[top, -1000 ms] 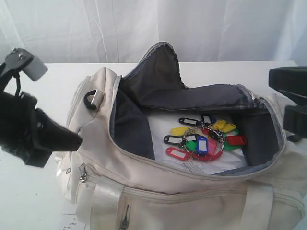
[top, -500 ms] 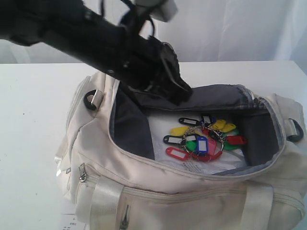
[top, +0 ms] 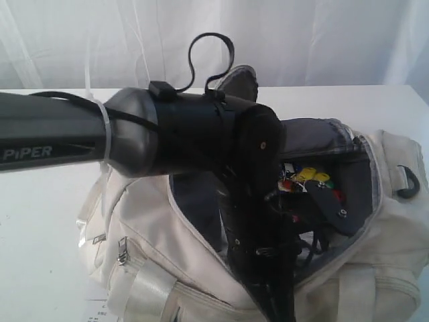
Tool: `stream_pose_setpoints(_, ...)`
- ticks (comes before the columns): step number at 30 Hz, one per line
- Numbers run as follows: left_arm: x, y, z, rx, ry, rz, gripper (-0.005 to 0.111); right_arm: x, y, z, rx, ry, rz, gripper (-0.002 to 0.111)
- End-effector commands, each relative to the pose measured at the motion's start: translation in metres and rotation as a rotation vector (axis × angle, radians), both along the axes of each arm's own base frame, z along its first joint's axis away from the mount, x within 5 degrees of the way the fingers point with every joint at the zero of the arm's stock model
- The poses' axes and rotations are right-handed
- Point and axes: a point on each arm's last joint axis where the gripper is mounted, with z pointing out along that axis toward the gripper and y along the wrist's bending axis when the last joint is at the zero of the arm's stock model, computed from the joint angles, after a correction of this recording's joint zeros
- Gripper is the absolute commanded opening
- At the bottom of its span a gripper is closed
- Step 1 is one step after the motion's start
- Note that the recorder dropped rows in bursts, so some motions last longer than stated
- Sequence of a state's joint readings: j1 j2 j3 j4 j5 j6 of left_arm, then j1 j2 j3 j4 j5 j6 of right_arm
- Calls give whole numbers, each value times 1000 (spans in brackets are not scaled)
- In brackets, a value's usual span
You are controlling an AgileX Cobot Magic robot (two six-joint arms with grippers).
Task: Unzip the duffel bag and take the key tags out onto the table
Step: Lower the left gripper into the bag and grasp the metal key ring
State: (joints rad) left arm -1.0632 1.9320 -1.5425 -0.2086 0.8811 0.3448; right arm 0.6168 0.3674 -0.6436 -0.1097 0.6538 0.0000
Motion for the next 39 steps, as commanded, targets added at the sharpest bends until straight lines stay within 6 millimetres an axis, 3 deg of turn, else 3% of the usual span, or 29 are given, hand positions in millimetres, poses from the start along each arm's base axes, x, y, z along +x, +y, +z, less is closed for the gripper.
stream_pose_setpoints(1,-5,0,1,58,-64,-46,0,0,0,-1,3,-1,-2,0)
stream_pose_setpoints(5,13,-4,24,39,-180,54,0,0,0,-1,1,-2,1,0)
stream_pose_setpoints(10,31,-12,57,-36,-369,52,0,0,0,-2,2,1,2,0)
stream_pose_setpoints(14,43,-15,67,-76,-520,27,0,-1,0,-2,3,2,3,0)
stream_pose_setpoints(18,43,-21,68,-132,-553,-61,3,-1,0,-2,7,10,1,0)
stream_pose_setpoints(20,40,-25,64,-158,-509,-55,12,-1,0,-2,7,10,1,0)
stream_pose_setpoints(22,40,-27,57,-146,-486,-54,30,-1,0,-2,8,11,2,0)
stream_pose_setpoints(25,42,-31,42,-112,-458,-50,71,-1,0,-2,7,12,2,0)
stream_pose_setpoints(27,45,-36,33,-116,-451,-7,92,-1,0,-2,7,12,2,0)
stream_pose_setpoints(28,47,-37,30,-116,-463,10,96,-1,0,-2,7,12,2,0)
stream_pose_setpoints(32,57,-40,10,-56,-500,65,93,-1,0,-2,7,12,2,0)
stream_pose_setpoints(39,60,-45,-16,-7,-471,80,68,-1,0,-2,5,11,4,0)
